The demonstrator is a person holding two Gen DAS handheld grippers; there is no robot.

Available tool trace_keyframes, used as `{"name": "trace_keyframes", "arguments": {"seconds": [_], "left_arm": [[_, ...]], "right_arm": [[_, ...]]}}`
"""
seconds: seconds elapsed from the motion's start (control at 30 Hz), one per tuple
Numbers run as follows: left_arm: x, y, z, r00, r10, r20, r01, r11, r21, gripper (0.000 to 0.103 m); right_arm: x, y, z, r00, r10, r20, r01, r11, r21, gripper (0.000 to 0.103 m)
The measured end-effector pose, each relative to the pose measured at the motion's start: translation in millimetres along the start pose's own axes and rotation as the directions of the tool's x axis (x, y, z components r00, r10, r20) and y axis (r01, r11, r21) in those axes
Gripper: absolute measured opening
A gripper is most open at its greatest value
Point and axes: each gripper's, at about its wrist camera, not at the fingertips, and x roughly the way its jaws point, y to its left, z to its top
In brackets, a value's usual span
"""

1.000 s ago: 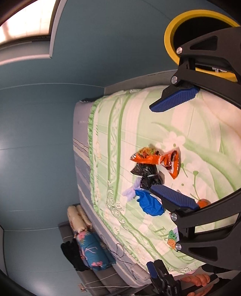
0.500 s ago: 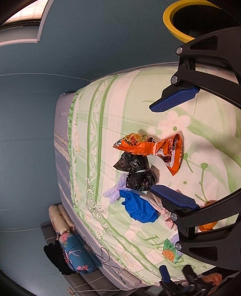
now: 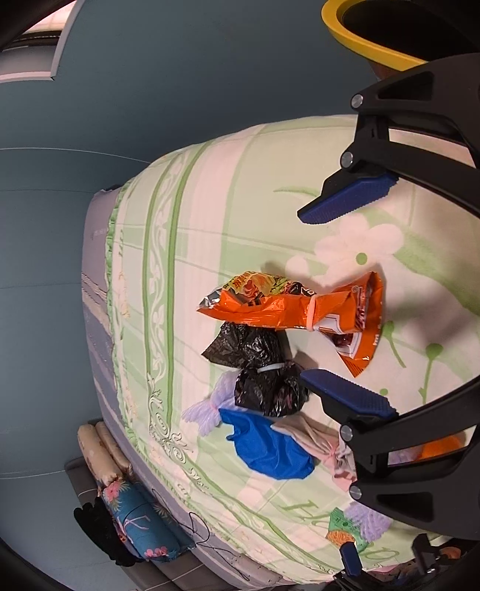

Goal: Collect trash
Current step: 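Grasp the orange snack wrapper with the right tool while the left tool grasps the purple foam net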

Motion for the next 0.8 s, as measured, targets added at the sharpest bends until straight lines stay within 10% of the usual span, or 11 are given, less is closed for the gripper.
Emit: {"name": "trace_keyframes", "arguments": {"seconds": [0.4, 0.8], "left_arm": [[25, -3, -7, 0.998, 0.01, -0.061, -0.008, 1.0, 0.018, 0.069], [33, -6, -11, 0.995, 0.045, -0.094, -0.041, 0.998, 0.043, 0.034]], "right_arm": [[37, 8, -5, 0.998, -0.017, -0.058, 0.015, 0.999, -0.03, 0.076], [52, 15, -6, 0.996, -0.034, -0.08, 0.029, 0.998, -0.063, 0.036]]}}
